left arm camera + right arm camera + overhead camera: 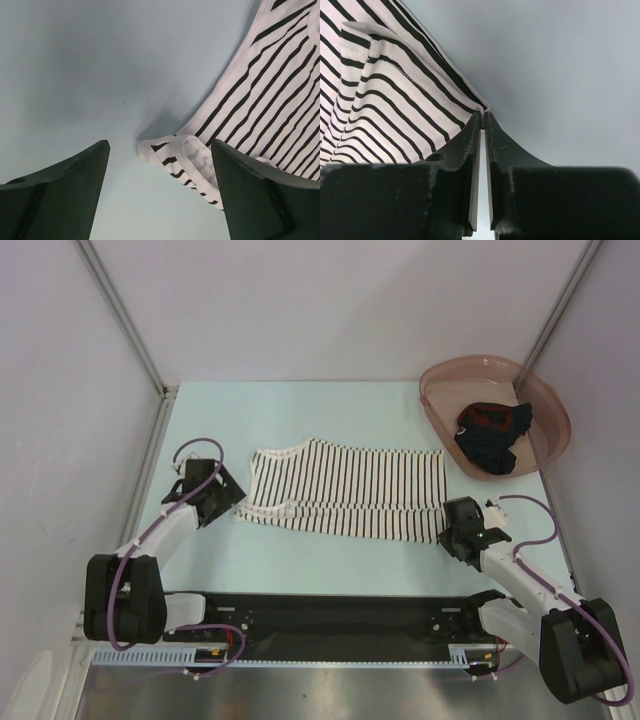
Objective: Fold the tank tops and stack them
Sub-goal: Fold the tank top
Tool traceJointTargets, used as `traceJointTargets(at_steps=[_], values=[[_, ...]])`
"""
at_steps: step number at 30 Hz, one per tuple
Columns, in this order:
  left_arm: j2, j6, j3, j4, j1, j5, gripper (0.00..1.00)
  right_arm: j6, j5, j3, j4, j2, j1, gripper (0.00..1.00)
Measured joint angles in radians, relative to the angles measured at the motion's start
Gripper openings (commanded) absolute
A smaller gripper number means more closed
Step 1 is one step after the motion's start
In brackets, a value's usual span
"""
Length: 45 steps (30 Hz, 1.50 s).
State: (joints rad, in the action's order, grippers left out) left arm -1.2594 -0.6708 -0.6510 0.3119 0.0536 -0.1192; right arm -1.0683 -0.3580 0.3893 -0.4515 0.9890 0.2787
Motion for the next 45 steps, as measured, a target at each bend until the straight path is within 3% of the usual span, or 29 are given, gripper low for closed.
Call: traceJointTargets(at_steps=[9, 22, 32, 39, 45], values=[[0.176, 0.043, 0.029, -0.017, 0.014, 0.010, 0.89, 0.006, 0.004, 0.000, 0.000, 0.000, -0.002, 0.07], [0.274, 0.027, 0.157, -0.017, 0.198, 0.123, 0.86, 0.007, 0.012, 0.000, 0.000, 0.000, -0.010, 0.08], [0.105, 0.064, 0.008, -0.045, 0.302, 0.201, 0.84, 0.026, 0.024, 0.003, 0.000, 0.003, -0.014, 0.08], [-0.008, 0.106, -0.167, 0.003, 0.303, 0.084, 0.86, 0.029, 0.042, 0.002, -0.002, -0.002, -0.018, 0.06], [-0.068, 0.106, -0.189, 0.009, 0.258, 0.021, 0.84, 0.029, 0.052, 0.000, -0.026, -0.020, -0.018, 0.06]])
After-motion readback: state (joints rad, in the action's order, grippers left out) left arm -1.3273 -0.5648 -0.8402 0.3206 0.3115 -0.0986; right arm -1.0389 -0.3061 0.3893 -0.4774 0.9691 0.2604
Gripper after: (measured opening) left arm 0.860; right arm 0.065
